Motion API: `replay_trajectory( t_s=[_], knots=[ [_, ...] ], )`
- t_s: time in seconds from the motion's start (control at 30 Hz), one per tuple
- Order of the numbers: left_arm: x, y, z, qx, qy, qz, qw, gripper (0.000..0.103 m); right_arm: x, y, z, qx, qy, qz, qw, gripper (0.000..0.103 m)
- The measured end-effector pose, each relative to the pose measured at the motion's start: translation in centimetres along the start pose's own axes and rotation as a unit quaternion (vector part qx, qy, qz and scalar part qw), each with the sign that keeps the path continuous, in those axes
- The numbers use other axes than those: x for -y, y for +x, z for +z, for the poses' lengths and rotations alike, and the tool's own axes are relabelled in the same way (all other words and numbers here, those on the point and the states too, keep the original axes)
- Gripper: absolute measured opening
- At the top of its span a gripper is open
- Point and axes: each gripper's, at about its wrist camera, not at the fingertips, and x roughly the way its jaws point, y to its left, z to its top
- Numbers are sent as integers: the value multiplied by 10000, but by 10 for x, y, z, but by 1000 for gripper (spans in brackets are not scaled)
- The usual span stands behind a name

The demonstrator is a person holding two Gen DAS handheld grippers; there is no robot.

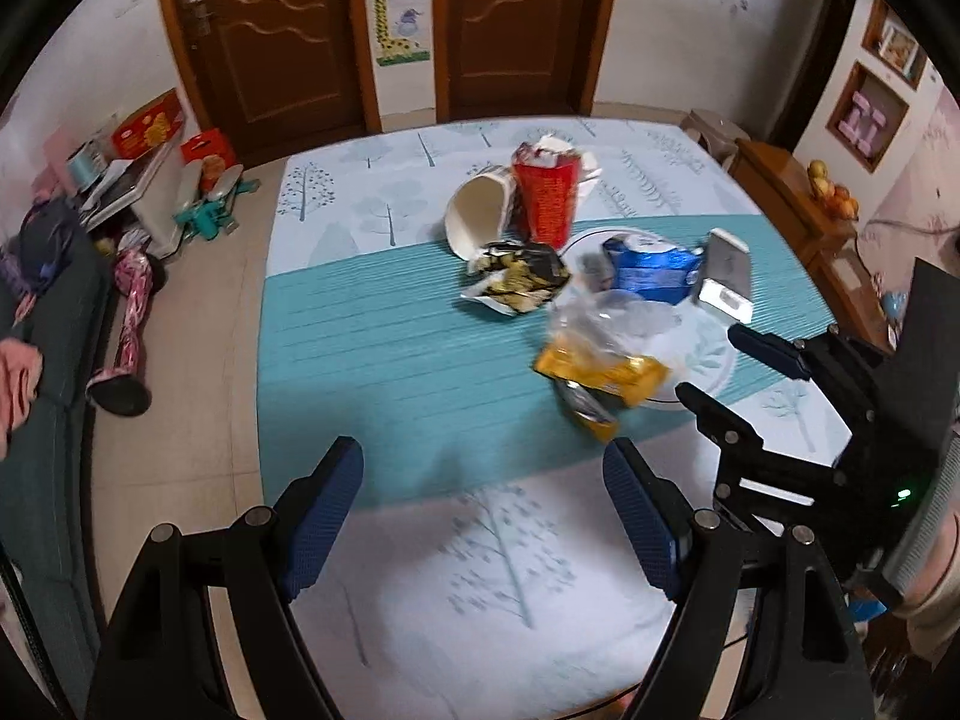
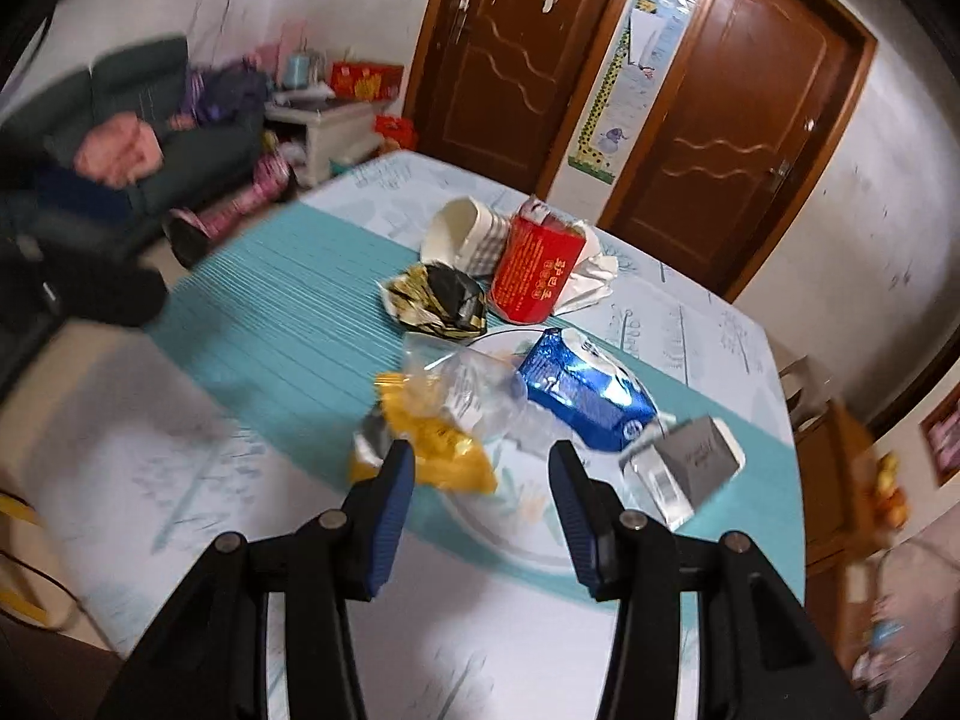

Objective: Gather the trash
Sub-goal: 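Grasp the clear plastic cup with the right gripper while the left grasps the black-yellow chip bag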

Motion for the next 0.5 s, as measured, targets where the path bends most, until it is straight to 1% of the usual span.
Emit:
replay_trajectory(
  t_s=[0.1, 0.2, 0.33, 0.5],
  knots=[
    [-15, 25, 14, -178, 60, -127, 9997, 81, -14, 27, 4, -50, -359, -254, 9990, 46],
    [-28, 49, 27, -369, 14, -303, 9989, 81, -25, 48, 6, -127, -648, -456, 9968, 46],
    [-38, 65, 39, -419, -56, -480, 9980, 81, -36, 66, 7, -175, -942, -699, 9929, 46],
    [-45, 81, 52, -465, 20, -553, 9974, 81, -44, 80, 11, -80, -1283, -1099, 9856, 46]
  ],
)
